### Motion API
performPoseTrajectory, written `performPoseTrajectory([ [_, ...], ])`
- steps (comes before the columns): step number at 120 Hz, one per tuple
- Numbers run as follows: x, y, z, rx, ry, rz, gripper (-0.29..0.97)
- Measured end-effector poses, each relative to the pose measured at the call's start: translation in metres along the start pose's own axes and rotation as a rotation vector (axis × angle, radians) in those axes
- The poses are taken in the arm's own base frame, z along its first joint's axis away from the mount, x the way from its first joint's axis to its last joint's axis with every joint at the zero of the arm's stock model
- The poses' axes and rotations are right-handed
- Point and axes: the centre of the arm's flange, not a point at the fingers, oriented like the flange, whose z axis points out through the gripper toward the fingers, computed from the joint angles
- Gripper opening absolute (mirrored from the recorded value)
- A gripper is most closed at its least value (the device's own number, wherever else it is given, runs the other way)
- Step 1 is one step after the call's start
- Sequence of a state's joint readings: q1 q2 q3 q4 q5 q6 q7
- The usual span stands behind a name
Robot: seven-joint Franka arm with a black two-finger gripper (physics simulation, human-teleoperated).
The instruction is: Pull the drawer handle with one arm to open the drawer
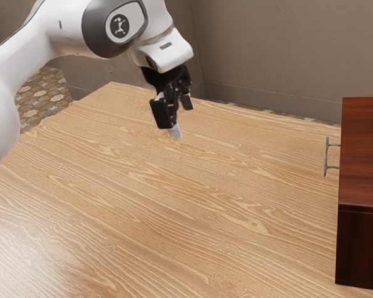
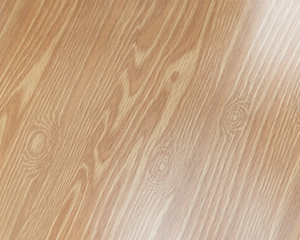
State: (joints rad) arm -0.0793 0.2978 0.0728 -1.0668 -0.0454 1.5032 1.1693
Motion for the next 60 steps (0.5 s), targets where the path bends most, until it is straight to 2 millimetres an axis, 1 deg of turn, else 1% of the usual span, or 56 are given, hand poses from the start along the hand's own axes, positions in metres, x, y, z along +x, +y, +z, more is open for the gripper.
performPoseTrajectory([
  [8, 0.014, -0.016, 0.011, 0.005, 0.028, 0.11, 0.68],
  [19, 0.036, -0.026, 0.026, 0.006, 0.087, 0.306, 0.68],
  [33, 0.052, -0.045, 0.054, 0.008, 0.189, 0.547, 0.68],
  [40, 0.062, -0.048, 0.066, 0.018, 0.226, 0.662, 0.67],
  [47, 0.078, -0.047, 0.077, 0.029, 0.276, 0.781, 0.66],
  [53, 0.088, -0.048, 0.087, 0.046, 0.308, 0.868, 0.65],
  [60, 0.094, -0.05, 0.091, 0.081, 0.327, 0.953, 0.64],
])
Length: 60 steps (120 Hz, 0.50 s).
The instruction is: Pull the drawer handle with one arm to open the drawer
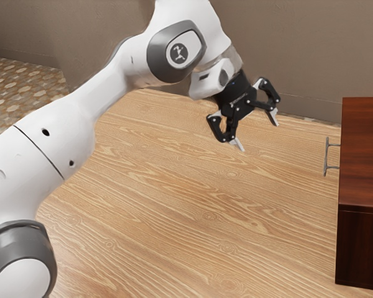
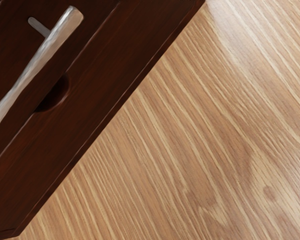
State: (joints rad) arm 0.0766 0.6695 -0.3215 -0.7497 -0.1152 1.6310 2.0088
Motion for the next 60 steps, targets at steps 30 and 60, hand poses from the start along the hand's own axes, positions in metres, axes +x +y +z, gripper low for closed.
performPoseTrajectory([
  [30, 0.006, -0.022, 0.013, 0.118, 0.006, 0.306, 0.55],
  [60, 0.021, -0.035, 0.038, 0.157, 0.038, 0.512, 0.36],
])
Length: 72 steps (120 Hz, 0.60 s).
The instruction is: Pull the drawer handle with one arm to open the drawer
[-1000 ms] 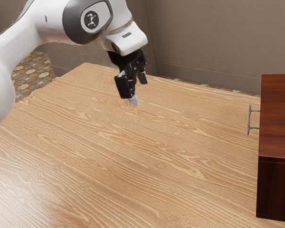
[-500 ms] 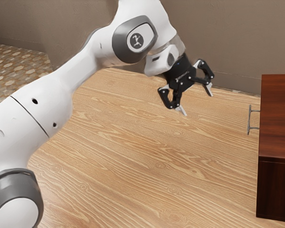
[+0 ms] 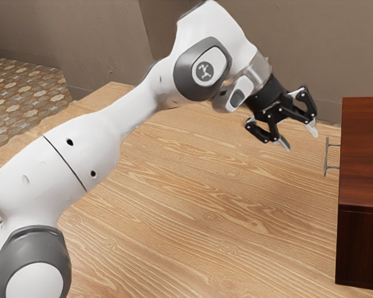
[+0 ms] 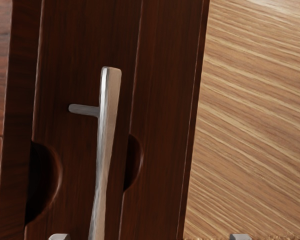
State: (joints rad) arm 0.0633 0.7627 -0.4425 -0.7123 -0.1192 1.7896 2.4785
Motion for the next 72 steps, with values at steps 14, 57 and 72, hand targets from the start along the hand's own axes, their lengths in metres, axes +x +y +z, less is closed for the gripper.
performPoseTrajectory([
  [14, -0.003, 0.001, 0.009, 0.011, -0.004, 0.058, 0.32],
  [57, 0.006, -0.013, 0.042, 0.067, 0.034, 0.195, 0.26],
  [72, 0.006, -0.013, 0.056, 0.073, 0.043, 0.218, 0.21],
])
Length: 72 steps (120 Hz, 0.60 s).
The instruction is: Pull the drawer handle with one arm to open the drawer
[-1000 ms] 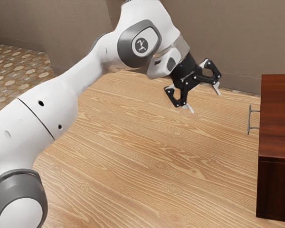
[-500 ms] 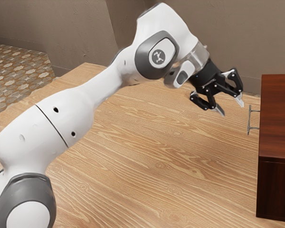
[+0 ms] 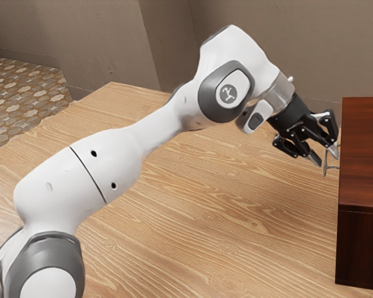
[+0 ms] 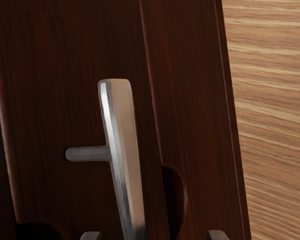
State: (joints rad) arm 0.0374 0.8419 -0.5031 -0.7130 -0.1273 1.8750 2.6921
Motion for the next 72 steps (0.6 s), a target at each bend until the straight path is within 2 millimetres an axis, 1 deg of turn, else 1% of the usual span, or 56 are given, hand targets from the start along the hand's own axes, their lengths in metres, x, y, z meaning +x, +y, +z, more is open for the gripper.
performPoseTrajectory([
  [11, 0.0, 0.0, 0.002, 0.003, -0.002, 0.013, 0.07],
  [27, -0.004, 0.009, 0.001, -0.006, -0.008, 0.015, -0.02],
  [41, -0.004, 0.016, 0.001, -0.023, -0.003, 0.015, -0.04],
  [61, -0.004, 0.032, -0.023, -0.058, -0.011, 0.003, -0.09],
  [72, -0.002, 0.043, -0.03, -0.078, -0.008, -0.008, -0.1],
])
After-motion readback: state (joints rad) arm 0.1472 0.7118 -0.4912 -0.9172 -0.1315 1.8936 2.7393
